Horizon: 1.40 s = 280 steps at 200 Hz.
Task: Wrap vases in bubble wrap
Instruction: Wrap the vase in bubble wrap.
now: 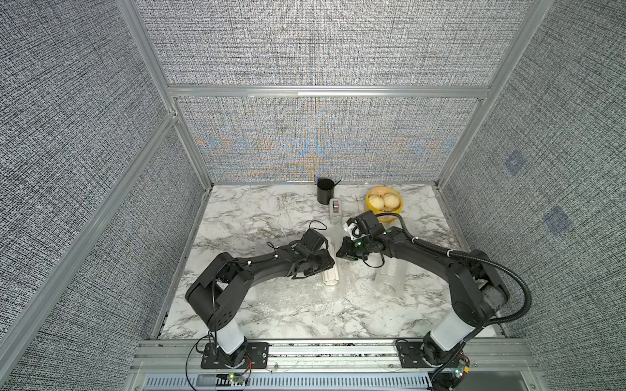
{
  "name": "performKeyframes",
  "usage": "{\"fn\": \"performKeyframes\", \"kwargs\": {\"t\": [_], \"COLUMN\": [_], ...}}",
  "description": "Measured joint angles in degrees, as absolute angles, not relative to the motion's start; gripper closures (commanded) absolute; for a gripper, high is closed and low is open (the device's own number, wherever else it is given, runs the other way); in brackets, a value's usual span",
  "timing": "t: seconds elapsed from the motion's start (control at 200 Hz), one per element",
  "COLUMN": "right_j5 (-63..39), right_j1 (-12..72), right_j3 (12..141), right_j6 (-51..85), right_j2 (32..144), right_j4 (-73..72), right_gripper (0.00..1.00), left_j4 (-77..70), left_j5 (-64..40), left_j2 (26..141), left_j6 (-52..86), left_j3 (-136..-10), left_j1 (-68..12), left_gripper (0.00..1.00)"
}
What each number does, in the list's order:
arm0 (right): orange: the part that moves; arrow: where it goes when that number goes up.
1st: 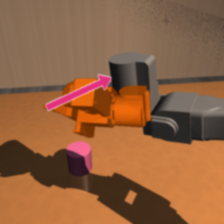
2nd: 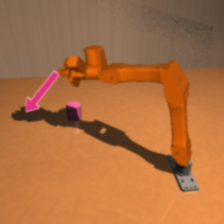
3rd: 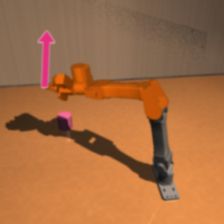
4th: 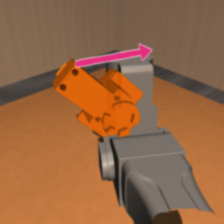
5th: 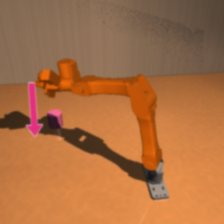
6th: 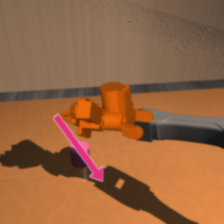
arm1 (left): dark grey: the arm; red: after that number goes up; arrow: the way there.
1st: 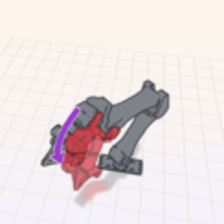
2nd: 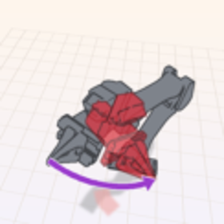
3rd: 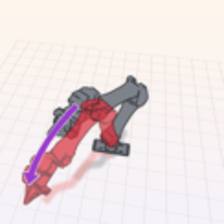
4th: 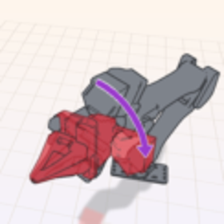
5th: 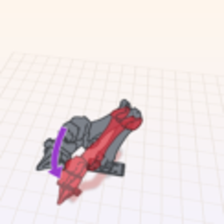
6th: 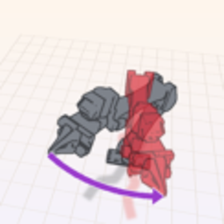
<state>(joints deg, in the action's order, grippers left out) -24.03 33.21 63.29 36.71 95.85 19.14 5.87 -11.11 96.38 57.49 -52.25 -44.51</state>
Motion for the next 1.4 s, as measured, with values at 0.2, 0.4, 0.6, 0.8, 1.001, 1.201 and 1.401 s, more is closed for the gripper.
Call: {"fn": "performKeyframes", "kwargs": {"t": [0.2,0.4,0.6,0.8,1.001,1.201,1.401], "right_j5": [-23.59,-21.87,-21.28,-21.8,-21.85,-21.82,-21.45], "right_j1": [36.01,37.19,38.24,38.98,39.86,40.86,42.09], "right_j3": [65.6,67.0,67.9,68.6,69.04,69.91,71.26], "right_j6": [37.6,38.7,38.92,38.89,38.89,38.89,39.11], "right_j2": [98.32,100.31,101.97,102.52,103.0,103.77,105.19], "right_j4": [19.16,18.13,17.72,17.72,17.69,17.76,17.96], "right_gripper": [1.0,1.0,1.0,1.0,1.0,1.0,1.0], "left_j4": [0.93,-3.77,-5.3,-5.19,-4.62,-4.16,-2.74], "left_j5": [-12.6,-14.09,-14.96,-14.98,-14.94,-14.9,-14.94], "left_j2": [95.09,93.95,92.31,88.75,84.9,82.32,78.46], "left_j6": [57.98,59.24,60.4,60.42,61.39,62.15,61.82], "left_j3": [-48.45,-44.99,-42.22,-38.94,-36.05,-33.56,-32.77], "left_j1": [-43.33,-42.5,-42.15,-41.12,-40.38,-38.57,-35.35], "left_gripper": [0.48,0.46,0.31,0.31,0.35,0.4,0.43]}}
